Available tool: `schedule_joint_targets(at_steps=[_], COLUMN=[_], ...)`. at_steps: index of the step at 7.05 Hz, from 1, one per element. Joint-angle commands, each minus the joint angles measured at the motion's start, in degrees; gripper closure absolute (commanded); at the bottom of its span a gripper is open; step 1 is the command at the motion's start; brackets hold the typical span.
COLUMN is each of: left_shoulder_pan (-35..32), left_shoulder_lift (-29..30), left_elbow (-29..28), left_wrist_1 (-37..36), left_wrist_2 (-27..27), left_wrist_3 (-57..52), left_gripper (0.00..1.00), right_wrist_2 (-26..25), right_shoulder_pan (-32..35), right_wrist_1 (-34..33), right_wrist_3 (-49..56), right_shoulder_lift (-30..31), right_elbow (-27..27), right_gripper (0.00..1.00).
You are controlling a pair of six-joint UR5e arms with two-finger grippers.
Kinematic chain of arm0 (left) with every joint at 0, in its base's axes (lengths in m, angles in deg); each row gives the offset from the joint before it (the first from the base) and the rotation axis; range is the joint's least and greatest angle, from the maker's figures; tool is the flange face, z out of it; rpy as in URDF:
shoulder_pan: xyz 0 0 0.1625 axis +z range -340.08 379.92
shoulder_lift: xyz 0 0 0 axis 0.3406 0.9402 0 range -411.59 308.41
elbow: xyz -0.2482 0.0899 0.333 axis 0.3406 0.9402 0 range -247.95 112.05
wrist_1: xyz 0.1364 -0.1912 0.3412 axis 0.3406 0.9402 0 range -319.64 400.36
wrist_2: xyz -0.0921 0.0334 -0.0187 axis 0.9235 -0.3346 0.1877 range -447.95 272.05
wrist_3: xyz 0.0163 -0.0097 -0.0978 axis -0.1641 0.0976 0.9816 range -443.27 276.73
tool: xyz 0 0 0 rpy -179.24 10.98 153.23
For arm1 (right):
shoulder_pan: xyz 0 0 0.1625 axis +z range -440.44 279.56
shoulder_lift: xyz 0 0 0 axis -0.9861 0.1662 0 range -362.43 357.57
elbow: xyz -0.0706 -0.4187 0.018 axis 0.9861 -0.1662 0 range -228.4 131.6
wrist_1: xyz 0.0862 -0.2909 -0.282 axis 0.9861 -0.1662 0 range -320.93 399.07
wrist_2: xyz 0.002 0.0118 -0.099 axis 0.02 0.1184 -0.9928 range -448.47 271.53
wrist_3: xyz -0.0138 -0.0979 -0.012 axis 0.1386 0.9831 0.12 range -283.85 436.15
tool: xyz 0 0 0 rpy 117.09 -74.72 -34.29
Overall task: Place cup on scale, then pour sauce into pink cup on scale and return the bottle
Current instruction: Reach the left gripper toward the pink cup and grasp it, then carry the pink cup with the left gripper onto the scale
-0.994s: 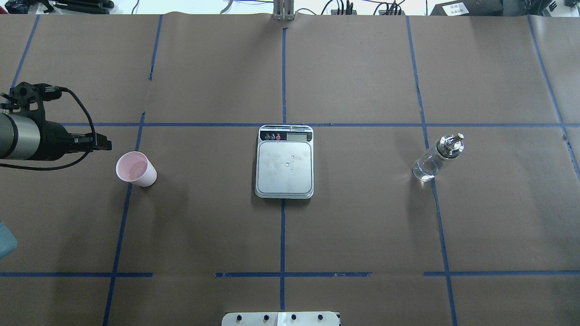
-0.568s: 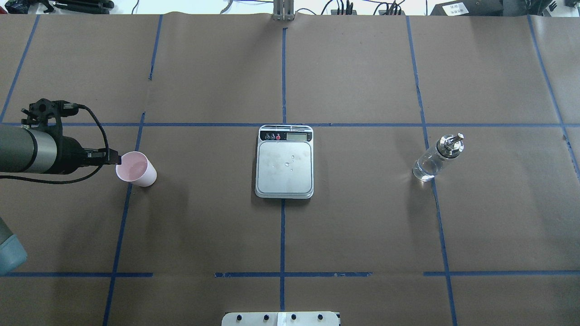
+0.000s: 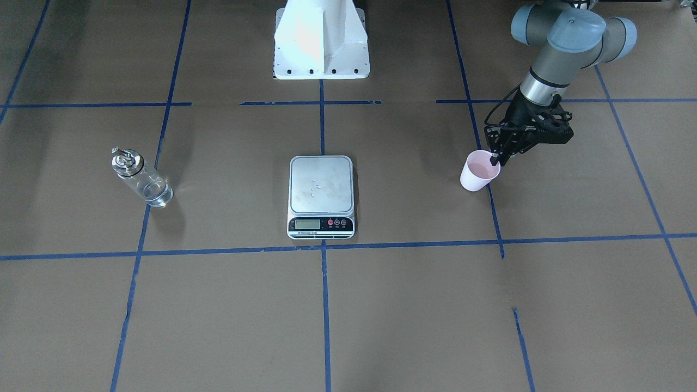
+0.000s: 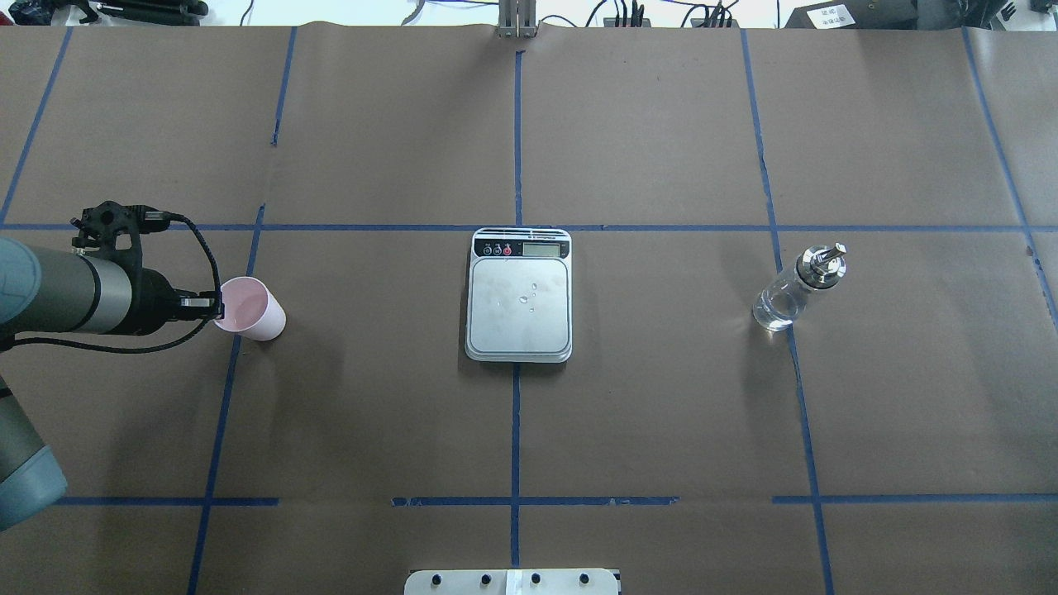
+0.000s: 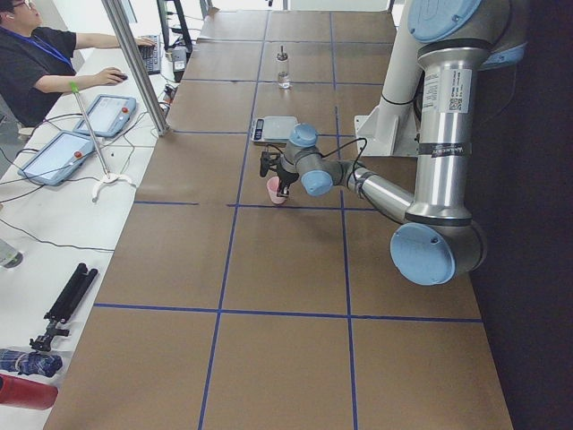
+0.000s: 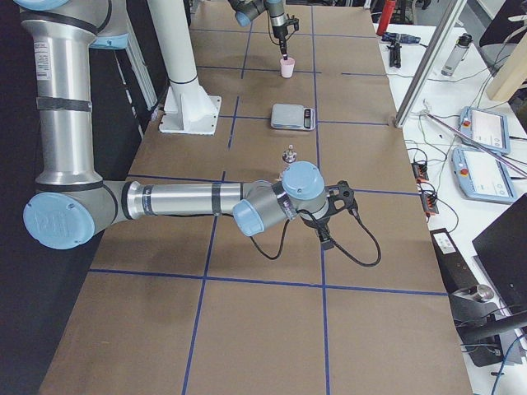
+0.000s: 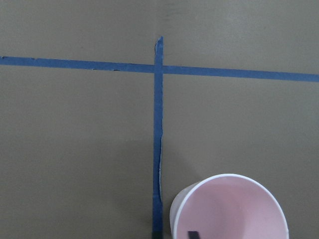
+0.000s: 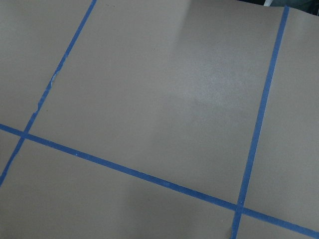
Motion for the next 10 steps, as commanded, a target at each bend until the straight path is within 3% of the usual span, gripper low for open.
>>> schedule_joint_targets(at_steps=[1, 2, 4, 5, 6, 8, 10], left_shoulder_pan=[0.1, 0.0, -0.2, -0.1, 0.3, 2.3, 4.2], left_shoulder_lift=[1.5, 5.9, 21.7, 27.9, 31.6, 42.3, 47.6], left_elbow=[0.9, 3.1, 6.5, 6.0, 3.3, -7.6, -14.4], left_wrist_1=[-3.9, -12.1, -33.4, -38.1, -38.3, -37.8, -35.9], left_wrist_2=[0.4, 0.5, 0.6, 0.8, 2.7, 2.8, 2.5], left_wrist_3=[-0.7, -2.3, -4.5, -3.8, -1.2, 5.9, 7.2], left_gripper=[1.0, 1.0, 1.0, 1.0, 1.0, 1.0, 1.0], right_wrist_2=[0.0, 0.0, -0.1, -0.1, -0.1, -0.1, -0.1], right_shoulder_pan=[0.0, -0.1, 0.0, -0.1, 0.0, 0.0, 0.0], right_wrist_1=[0.1, 0.0, 0.0, 0.0, 0.1, 0.0, 0.1], right_wrist_3=[0.0, 0.0, 0.0, 0.0, 0.0, 0.0, 0.0], right_shoulder_lift=[0.0, 0.1, 0.0, 0.0, 0.0, 0.1, 0.5], right_elbow=[0.0, 0.0, 0.0, 0.0, 0.0, 0.0, 0.3], right_gripper=[0.0, 0.0, 0.0, 0.0, 0.0, 0.0, 0.0])
